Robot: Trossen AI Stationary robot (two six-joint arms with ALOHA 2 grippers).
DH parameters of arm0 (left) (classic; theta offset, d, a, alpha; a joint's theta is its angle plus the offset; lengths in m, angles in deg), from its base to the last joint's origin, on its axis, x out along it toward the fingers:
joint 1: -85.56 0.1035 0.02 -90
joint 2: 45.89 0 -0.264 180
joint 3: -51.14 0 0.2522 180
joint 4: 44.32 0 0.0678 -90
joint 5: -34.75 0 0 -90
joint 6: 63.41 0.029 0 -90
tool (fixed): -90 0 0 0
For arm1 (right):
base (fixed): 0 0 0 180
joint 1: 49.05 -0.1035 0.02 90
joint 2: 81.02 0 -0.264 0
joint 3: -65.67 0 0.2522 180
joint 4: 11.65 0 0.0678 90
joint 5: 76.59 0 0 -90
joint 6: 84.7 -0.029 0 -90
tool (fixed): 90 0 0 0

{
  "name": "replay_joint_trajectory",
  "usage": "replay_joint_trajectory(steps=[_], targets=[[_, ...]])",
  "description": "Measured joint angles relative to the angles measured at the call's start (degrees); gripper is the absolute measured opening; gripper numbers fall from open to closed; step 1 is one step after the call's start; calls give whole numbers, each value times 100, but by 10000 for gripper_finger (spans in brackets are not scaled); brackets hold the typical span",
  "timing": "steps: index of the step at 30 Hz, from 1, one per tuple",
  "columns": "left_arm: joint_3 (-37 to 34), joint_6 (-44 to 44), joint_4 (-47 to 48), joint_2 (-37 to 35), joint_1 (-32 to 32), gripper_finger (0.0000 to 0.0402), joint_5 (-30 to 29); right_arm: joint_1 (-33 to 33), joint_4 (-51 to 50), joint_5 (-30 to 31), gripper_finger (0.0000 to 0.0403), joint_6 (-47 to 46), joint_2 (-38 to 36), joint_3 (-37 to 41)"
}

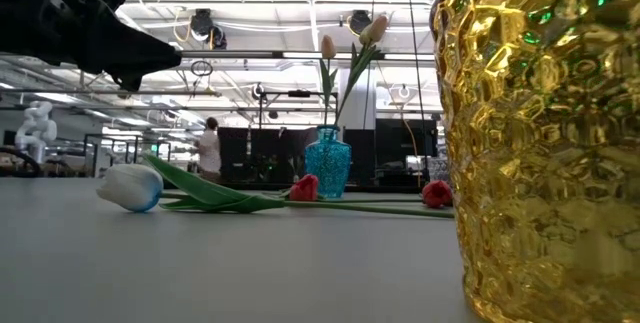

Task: Sort flowers into vase by color
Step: Put the right red flower into the transparent vase

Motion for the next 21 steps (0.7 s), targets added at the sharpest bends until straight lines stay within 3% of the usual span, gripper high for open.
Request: replay_joint_trajectory(steps=[13, 21], targets=[[0, 0, -4, 2, 0, 114, -2, 1439, 68, -86, 148, 411, 13, -2], [0, 2, -2, 2, 0, 114, -2, 2014, 340, -548, 148, 1121, 280, -7]])
